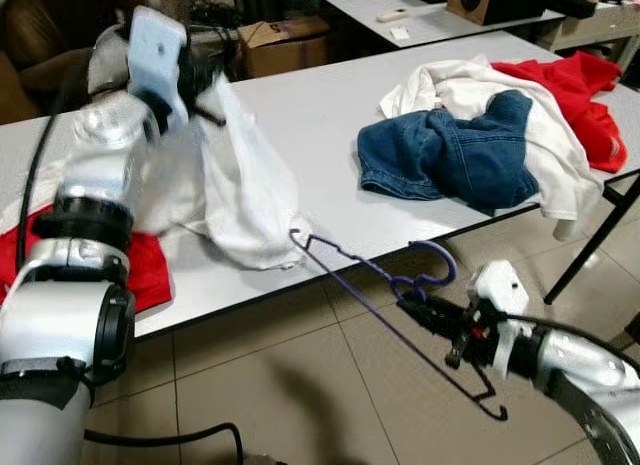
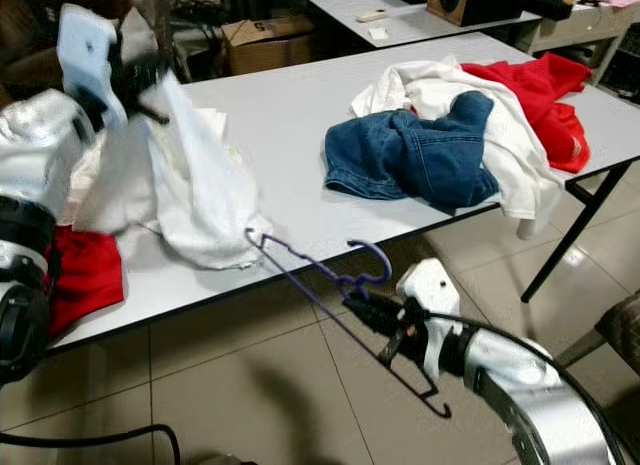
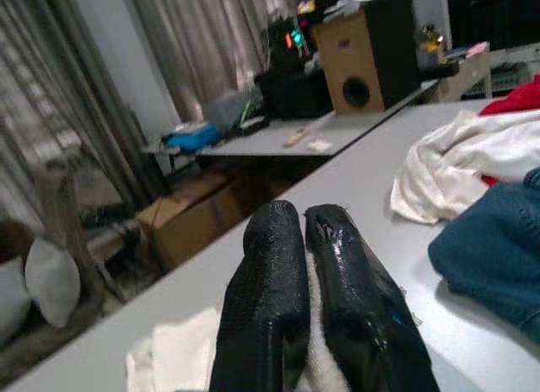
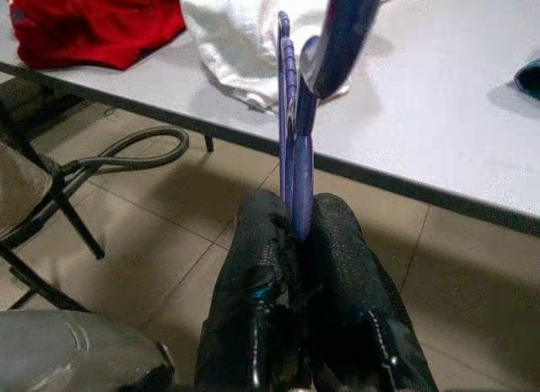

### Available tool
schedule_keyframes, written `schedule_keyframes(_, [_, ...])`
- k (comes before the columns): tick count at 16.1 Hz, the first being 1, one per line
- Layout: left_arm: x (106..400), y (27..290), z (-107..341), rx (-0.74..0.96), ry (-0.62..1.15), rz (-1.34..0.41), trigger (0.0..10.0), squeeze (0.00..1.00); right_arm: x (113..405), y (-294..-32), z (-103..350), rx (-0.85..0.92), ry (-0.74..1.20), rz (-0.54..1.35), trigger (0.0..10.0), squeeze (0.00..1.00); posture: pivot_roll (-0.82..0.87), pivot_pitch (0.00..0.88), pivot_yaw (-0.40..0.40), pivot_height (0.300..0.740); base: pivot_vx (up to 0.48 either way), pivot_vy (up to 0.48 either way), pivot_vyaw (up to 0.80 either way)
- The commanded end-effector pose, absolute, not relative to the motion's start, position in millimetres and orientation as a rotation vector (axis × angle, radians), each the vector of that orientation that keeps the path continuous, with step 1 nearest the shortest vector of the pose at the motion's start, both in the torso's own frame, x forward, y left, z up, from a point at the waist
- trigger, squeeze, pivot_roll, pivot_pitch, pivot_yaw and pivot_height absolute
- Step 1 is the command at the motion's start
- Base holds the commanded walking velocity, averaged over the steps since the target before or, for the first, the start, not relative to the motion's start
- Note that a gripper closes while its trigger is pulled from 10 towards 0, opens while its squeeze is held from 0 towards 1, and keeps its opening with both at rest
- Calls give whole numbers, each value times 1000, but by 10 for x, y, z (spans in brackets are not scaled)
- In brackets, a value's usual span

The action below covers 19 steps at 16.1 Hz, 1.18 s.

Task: Hang hanger

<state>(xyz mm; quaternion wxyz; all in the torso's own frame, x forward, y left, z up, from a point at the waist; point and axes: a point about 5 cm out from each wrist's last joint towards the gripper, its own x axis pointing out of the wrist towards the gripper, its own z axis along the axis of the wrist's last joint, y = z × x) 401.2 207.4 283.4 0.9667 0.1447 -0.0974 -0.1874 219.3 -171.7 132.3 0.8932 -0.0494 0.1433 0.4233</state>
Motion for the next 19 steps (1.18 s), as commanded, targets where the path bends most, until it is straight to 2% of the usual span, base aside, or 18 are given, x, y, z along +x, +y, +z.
schedule_keyframes(1, [4008,2061,2947,299,-218,-394,0,0,2206,-1653,1371,-100,281,921,10000,0,-107,0,78,740,0,0,0])
schedule_keyframes(2, [4000,2025,2891,319,-193,-423,0,0,2218,-1550,1451,-76,245,998,10000,0,-101,0,76,740,0,0,0])
schedule_keyframes(4, [3983,1988,2728,343,-139,-454,0,0,2236,-1484,1502,-66,213,1031,10000,0,-99,0,74,740,0,0,0])
schedule_keyframes(6, [3954,1993,2481,412,-69,-451,0,0,2310,-1498,1479,-85,215,974,10000,0,-99,0,70,740,0,0,0])
schedule_keyframes(8, [3944,2021,2410,406,-47,-424,0,0,2371,-1553,1426,-102,232,902,10000,0,-99,0,70,740,0,0,0])
schedule_keyframes(9, [3931,2056,2434,380,-59,-403,0,0,2437,-1681,1328,-136,265,798,10000,0,-105,0,69,740,0,0,0])
schedule_keyframes(11, [3918,2098,2516,357,-88,-386,0,0,2481,-1816,1246,-160,296,713,10000,0,-106,0,69,740,0,0,0])
schedule_keyframes(15, [3896,2177,2818,277,-223,-337,0,0,2553,-1978,1301,-182,271,640,10000,0,-102,0,67,740,0,0,0])
schedule_keyframes(16, [3892,2182,2935,241,-277,-327,0,0,2548,-1948,1394,-145,223,678,10000,0,-100,0,66,740,0,0,0])
schedule_keyframes(17, [3891,2178,3052,217,-317,-321,0,0,2478,-1827,1591,-65,127,800,10000,0,-100,0,66,740,0,0,0])
schedule_keyframes(19, [3910,2121,3011,253,-264,-351,0,0,2319,-1616,1811,38,51,991,10000,0,-102,0,72,740,0,0,0])
